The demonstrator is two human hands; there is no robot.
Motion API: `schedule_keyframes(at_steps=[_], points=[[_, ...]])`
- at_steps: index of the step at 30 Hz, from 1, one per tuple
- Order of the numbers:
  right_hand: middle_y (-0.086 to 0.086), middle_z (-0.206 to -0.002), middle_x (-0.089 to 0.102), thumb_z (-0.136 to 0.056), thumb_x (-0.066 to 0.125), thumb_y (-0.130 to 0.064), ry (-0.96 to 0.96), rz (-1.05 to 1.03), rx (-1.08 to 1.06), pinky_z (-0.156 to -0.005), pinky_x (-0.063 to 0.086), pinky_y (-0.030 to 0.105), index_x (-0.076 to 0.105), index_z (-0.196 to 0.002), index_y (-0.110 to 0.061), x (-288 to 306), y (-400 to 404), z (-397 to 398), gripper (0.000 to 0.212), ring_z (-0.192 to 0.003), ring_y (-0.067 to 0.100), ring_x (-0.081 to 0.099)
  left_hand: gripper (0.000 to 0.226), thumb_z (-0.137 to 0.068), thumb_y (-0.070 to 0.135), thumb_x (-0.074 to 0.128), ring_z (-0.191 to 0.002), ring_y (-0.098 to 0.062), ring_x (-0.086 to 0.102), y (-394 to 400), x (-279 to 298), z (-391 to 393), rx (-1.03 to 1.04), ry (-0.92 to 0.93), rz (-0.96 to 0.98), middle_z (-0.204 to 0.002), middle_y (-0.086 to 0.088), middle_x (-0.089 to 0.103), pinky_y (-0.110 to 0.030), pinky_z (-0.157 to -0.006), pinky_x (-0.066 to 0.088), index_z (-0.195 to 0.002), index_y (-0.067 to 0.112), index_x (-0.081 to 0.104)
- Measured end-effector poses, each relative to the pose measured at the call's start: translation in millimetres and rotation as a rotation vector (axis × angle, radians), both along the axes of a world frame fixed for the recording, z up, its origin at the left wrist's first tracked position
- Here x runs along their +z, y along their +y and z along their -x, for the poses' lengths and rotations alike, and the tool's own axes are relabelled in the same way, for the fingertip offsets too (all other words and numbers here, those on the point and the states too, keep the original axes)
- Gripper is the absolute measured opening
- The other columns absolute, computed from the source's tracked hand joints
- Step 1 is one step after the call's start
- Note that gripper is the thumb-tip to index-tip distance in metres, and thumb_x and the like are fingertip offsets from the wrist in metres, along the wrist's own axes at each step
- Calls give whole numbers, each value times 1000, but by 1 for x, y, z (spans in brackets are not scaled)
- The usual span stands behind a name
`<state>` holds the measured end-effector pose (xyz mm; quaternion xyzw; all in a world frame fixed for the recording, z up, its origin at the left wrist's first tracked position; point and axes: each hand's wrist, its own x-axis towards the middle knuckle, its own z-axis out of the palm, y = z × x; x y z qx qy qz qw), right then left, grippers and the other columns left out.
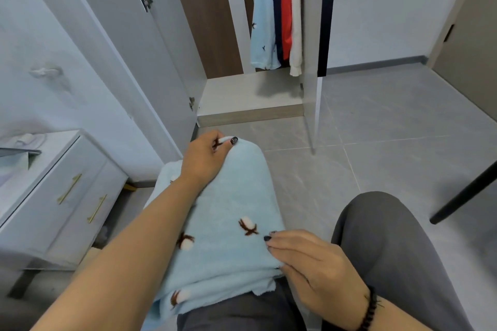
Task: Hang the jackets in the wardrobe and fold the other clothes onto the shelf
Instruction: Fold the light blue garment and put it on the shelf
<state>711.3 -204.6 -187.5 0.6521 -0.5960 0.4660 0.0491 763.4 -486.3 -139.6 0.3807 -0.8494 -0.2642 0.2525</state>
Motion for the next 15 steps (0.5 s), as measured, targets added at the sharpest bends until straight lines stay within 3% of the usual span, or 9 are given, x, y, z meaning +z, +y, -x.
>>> schedule_keyframes(at_steps=[3,6,8,11,13,15], points=[[-3,-101,71,-79,70,-14,-104,-143,88,-80,54,27,76,-95,-8,16,3,9,18,-98,10,65,7,-95,31,57,-93,-8,54,11,12,-12,-9,66,35,-96,12,59,-21,-80,41,-95,26,61],[-8,-82,68,-80,65,-22,-157,-224,99,-68,52,28,73,-78,-13,46,-18,21,12,-76,6,62,24,-97,33,51,-107,-2,47,28,19,-49,39,82,5,-112,17,50,-17,-86,33,-120,26,56],[-6,-72,65,-83,63,-17,-176,-219,45,-63,52,30,69,-70,-11,64,-44,25,15,-67,7,60,33,-97,28,53,-114,-4,43,44,18,-76,91,73,-20,-119,16,46,-20,-91,32,-129,23,51],[-5,-81,66,-87,63,-16,-150,-317,32,-74,51,32,70,-78,-12,85,-95,24,12,-78,10,60,50,-95,28,56,-126,-9,38,72,8,-113,247,33,-129,-134,9,41,-28,-105,31,-142,20,41],[-6,-97,64,-89,59,-22,-69,-465,48,-86,47,28,69,-94,-16,94,-133,18,12,-95,11,57,52,-94,34,55,-121,-8,40,93,-2,-135,353,53,-189,-133,11,42,-28,-100,33,-142,23,40],[-7,-104,59,-90,57,-24,-19,-561,74,-89,41,24,66,-103,-19,100,-174,7,17,-103,12,53,47,-91,39,55,-114,-4,44,109,-8,-152,426,118,-265,-128,15,46,-27,-93,36,-136,28,44]])
